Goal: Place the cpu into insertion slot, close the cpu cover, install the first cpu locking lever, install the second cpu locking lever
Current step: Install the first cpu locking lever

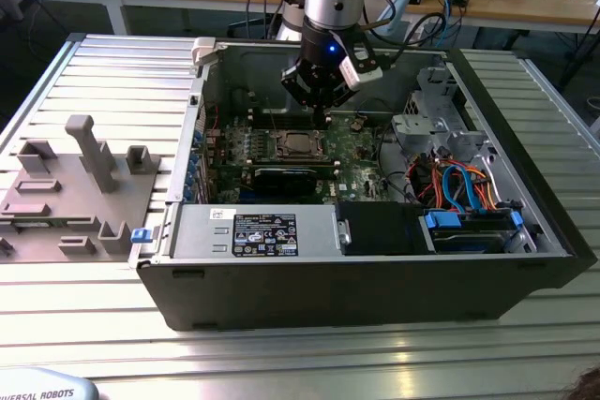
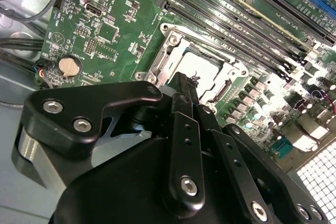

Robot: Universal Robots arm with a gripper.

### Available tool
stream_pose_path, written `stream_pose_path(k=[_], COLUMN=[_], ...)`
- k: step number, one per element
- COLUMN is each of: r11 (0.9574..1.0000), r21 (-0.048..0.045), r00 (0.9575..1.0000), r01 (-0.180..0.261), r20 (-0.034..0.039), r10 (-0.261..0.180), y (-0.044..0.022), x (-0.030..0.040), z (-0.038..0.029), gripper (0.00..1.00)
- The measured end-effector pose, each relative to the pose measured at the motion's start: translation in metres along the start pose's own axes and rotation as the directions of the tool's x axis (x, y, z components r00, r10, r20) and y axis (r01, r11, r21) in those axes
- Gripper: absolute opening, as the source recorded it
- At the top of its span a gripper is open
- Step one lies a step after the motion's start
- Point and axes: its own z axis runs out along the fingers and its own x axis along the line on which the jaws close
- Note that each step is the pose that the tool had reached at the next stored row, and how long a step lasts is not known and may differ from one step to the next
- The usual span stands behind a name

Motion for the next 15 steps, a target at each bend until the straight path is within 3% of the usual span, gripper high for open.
stream_pose_path(k=[15], r11=[0.9999], r21=[0.0001], r00=[0.9999], r01=[0.014], r20=[0.0003], r10=[-0.014], y=[0.0], x=[0.0], z=[0.0], gripper=[0.11])
